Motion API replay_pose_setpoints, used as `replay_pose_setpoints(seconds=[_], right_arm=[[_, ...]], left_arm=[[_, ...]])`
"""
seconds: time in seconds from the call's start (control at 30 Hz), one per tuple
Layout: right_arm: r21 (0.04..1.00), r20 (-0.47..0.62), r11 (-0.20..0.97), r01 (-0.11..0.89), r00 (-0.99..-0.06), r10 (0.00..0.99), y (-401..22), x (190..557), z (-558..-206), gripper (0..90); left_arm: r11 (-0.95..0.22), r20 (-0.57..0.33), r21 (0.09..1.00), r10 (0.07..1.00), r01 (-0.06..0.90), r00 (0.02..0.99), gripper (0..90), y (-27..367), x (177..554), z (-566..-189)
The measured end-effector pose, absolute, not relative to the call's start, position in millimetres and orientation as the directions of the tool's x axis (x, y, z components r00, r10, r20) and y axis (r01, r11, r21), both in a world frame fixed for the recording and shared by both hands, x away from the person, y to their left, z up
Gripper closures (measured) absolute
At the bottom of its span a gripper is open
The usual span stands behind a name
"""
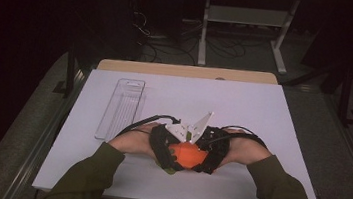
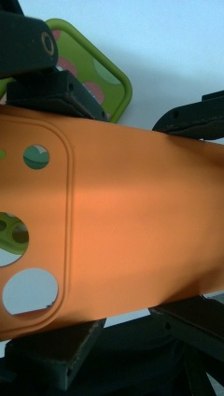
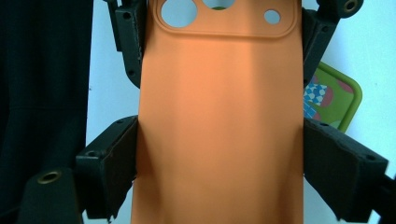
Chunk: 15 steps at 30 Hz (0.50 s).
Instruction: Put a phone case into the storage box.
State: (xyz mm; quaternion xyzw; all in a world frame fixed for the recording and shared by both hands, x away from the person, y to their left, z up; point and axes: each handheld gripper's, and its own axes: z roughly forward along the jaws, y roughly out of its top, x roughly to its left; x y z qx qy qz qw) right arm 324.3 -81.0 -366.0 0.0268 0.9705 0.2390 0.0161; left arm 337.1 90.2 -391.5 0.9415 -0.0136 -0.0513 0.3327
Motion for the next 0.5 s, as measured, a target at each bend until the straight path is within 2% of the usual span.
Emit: replay_pose_setpoints(seconds=[0.4,0.5], right_arm=[[0.486,-0.006,0.872,0.056,-0.998,0.067,-84.1,324.5,-365.4,14.5],[0.505,0.009,0.860,0.073,-0.997,0.079,-87.5,326.8,-364.5,6.1]], left_arm=[[-0.770,-0.096,0.638,-0.062,0.014,0.993,15.6,91.0,337.9,-390.1],[-0.774,-0.089,0.633,-0.043,0.023,0.995,15.7,92.4,339.3,-389.4]])
